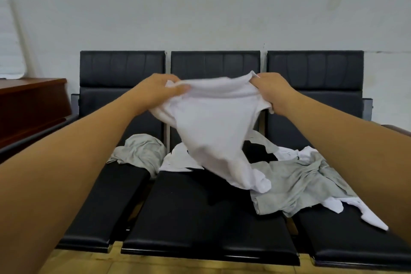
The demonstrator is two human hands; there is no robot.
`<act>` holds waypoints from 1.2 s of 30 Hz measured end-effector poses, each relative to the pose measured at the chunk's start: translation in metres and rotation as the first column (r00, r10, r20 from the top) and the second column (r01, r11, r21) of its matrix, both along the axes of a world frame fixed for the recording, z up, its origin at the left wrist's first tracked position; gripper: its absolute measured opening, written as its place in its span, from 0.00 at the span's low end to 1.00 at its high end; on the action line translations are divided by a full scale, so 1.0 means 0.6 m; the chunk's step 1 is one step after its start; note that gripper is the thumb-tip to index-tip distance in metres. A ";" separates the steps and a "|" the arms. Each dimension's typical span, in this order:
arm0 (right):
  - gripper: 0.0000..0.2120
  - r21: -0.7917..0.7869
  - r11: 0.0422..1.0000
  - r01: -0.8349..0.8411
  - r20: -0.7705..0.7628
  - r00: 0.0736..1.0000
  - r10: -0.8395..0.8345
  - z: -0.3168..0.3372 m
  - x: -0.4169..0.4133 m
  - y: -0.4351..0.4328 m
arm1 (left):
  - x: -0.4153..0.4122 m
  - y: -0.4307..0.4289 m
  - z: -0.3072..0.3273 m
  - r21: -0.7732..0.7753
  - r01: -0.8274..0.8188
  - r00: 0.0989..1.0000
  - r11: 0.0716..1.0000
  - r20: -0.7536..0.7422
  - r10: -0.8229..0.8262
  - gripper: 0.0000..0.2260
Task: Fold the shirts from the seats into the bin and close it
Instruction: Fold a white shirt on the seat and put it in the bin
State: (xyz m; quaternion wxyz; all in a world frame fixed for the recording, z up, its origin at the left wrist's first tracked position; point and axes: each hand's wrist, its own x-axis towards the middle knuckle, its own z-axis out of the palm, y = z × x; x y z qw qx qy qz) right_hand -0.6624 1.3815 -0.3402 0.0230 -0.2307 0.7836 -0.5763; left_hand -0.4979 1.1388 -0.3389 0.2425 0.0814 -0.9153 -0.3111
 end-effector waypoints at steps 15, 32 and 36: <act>0.14 0.259 0.910 -0.325 0.544 0.827 0.140 -0.138 -0.050 0.026 | 0.052 -0.087 -0.145 0.560 -0.137 0.739 0.817 0.607 -0.292 0.21; 0.11 -0.253 0.967 -0.027 -0.381 0.922 -0.074 0.014 -0.108 -0.106 | -0.137 -0.071 -0.008 0.555 0.382 0.842 0.739 -0.538 -0.031 0.15; 0.07 -0.225 0.974 -0.033 -0.345 0.937 -0.048 0.003 -0.103 -0.087 | -0.107 -0.074 -0.021 0.457 0.296 0.894 0.839 -0.442 -0.075 0.18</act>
